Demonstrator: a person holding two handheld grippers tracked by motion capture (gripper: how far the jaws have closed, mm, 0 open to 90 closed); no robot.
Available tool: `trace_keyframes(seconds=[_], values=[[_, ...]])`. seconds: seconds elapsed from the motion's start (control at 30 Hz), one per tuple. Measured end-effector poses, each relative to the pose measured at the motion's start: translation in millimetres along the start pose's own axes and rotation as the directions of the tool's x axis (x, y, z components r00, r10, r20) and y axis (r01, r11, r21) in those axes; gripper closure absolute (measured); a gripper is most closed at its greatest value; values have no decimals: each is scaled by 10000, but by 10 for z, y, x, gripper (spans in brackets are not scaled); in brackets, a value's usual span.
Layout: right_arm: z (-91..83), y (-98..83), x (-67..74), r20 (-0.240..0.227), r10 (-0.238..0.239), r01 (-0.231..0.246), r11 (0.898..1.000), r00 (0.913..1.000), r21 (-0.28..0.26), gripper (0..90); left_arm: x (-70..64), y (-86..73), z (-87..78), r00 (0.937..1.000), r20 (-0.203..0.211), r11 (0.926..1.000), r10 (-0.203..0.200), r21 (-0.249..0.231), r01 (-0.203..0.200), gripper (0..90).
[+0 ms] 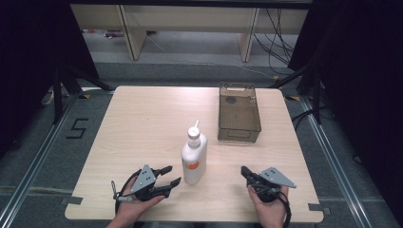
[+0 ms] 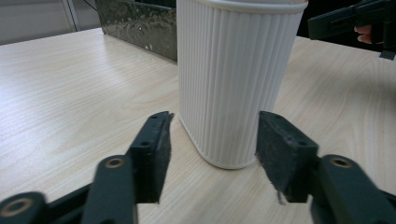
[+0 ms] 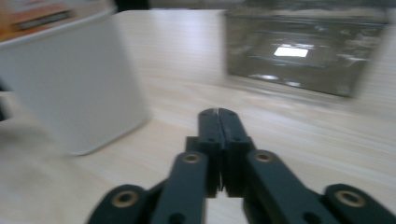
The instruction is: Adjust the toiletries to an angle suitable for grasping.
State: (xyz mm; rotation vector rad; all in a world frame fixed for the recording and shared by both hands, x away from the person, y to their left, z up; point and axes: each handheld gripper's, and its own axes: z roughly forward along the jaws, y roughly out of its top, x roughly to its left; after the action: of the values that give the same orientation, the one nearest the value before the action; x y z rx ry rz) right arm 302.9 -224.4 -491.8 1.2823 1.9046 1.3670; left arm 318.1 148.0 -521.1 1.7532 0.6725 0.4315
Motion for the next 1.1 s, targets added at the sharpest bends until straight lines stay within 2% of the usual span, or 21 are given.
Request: trace_keyframes(seconds=[0.03, 0.07, 0.1, 0.17, 0.2, 0.23, 0.33, 0.43, 0.47, 0.53, 0.57, 0.6, 0.63, 0.67, 0.77, 0.8, 0.87, 0.97, 1.0, 1.03, 1.1], values=[[25, 7, 51, -199, -89, 90, 10000, 9998, 39, 900, 9, -2, -16, 9998, -78, 9998, 169, 89, -168, 496], [72, 14, 133, -612, 0, 6, 10000, 9981, 99, 900, 17, -8, -16, 9997, -73, 9997, 244, 16, -243, 535], [90, 23, 178, -866, -91, 105, 9998, 9962, 158, 900, 31, -10, -42, 9990, -283, 9993, 339, 140, -335, 567], [146, 41, 326, -1239, -225, 248, 9996, 9920, 168, 900, 57, -21, -77, 9989, -412, 9997, 225, 68, -222, 628], [172, 57, 401, -1633, -298, 346, 9991, 9861, 262, 900, 71, -23, -97, 9987, -497, 9999, 140, 81, -136, 654], [186, 71, 460, -1825, -378, 445, 9985, 9825, 325, 900, 90, -32, -102, 9988, -496, 10000, -13, -85, 9, 667], [279, 85, 597, -2232, -655, 755, 9965, 9726, 366, 900, 113, -32, -126, 9979, -625, 9998, -186, -13, 186, 683], [327, 78, 658, -2420, -491, 648, 9962, 9690, 575, 900, 118, -34, -126, 9974, -651, 9995, -294, -85, 289, 682], [340, 78, 665, -2266, -738, 866, 9951, 9712, 471, 900, 123, -32, -127, 9973, -680, 9996, -281, -16, 281, 682], [336, 84, 711, -2521, -600, 767, 9954, 9658, 570, 900, 133, -32, -118, 9972, -665, 9994, -342, -12, 342, 679], [340, 85, 718, -2363, -731, 887, 9945, 9689, 562, 900, 141, -33, -110, 9972, -640, 9992, -387, -71, 383, 678], [350, 88, 743, -2605, -596, 767, 9955, 9636, 559, 900, 141, -33, -110, 9969, -668, 9991, -416, -105, 410, 679], [354, 87, 772, -2522, -466, 636, 9962, 9666, 598, 900, 141, -31, -123, 9964, -749, 9992, -394, 6, 396, 680], [369, 102, 781, -2604, -744, 890, 9950, 9626, 448, 900, 142, -32, -125, 9964, -754, 9992, -392, -4, 393, 682], [396, 140, 856, -2868, -761, 914, 9950, 9550, 400, 900, 145, -34, -131, 9962, -763, 9992, -412, -37, 410, 683], [403, 157, 868, -2777, -1024, 1146, 9930, 9552, 278, 900, 146, -34, -132, 9961, -768, 9991, -425, -42, 423, 683], [421, 179, 908, -2914, -940, 1078, 9937, 9520, 318, 900, 148, -34, -136, 9960, -778, 9991, -434, -21, 434, 683], [440, 213, 938, -2863, -1112, 1240, 9919, 9517, 270, 900, 153, -36, -142, 9960, -777, 9990, -444, 2, 446, 683], [462, 226, 944, -2966, -1220, 1325, 9911, 9472, 153, 900, 155, -36, -145, 9960, -787, 9991, -431, 20, 434, 683], [454, 235, 967, -3010, -955, 1090, 9936, 9488, 283, 900, 157, -36, -145, 9960, -784, 9990, -439, -16, 439, 683], [465, 242, 979, -2968, -1070, 1199, 9925, 9489, 254, 900, 160, -37, -147, 9959, -791, 9990, -436, -4, 437, 683]])
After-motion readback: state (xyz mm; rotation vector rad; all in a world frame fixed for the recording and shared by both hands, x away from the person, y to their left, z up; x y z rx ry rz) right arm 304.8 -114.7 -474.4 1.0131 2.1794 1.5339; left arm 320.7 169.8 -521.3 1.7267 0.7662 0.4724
